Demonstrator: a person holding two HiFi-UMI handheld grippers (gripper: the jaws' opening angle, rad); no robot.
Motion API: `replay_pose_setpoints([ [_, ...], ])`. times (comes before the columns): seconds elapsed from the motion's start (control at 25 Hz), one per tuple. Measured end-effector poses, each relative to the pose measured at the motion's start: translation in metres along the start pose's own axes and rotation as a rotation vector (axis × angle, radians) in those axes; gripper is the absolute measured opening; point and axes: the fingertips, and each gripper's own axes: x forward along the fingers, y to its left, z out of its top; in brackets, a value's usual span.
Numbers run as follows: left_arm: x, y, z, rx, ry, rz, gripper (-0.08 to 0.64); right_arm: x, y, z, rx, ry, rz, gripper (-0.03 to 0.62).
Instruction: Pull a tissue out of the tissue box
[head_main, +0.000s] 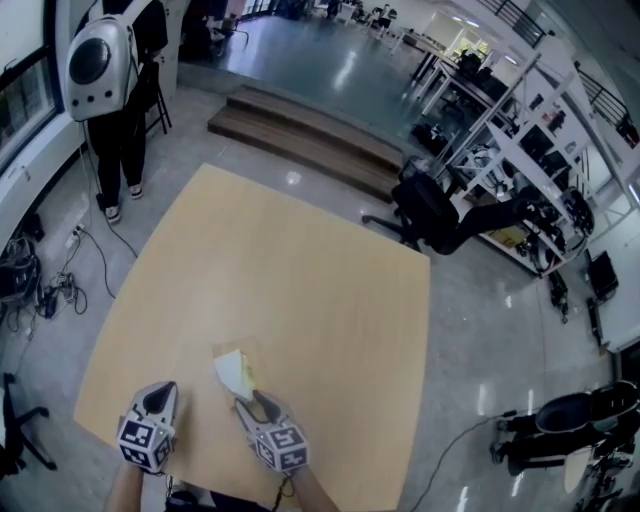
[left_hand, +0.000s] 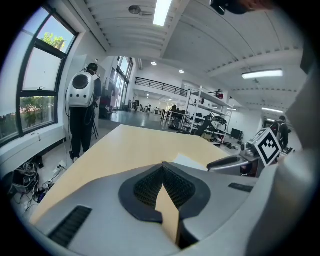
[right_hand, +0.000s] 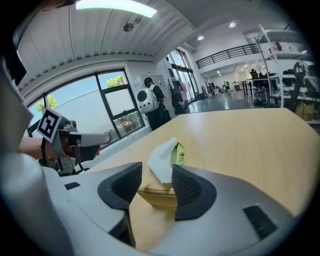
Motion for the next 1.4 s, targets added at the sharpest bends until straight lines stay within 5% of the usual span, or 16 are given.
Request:
replay_pose_setpoints([
  [0.36, 0.001, 0.003, -0.001, -0.009, 0.004, -0.001, 0.008, 0.006, -0.004, -0.002, -0.005, 0.017, -0.036, 0.195],
  [0.56, 0.002, 0.001, -0.003, -0.008, 0.004, -0.002, 0.008, 0.004, -0.013, -0.004, -0.014, 0.016, -0.094, 0.058],
  [0.72, 0.001, -0.001, -0.003, -0.005, 0.004, 0.001, 0.008, 0.001, -0.017, -0.005, -0.009, 0.012, -0.108, 0.014],
  [1.4, -0.003, 0.0, -0.001, 0.003, -0.011, 0.009, 0.008, 0.003, -0.016, -0.006, 0.014, 0.007, -0.086, 0.006],
])
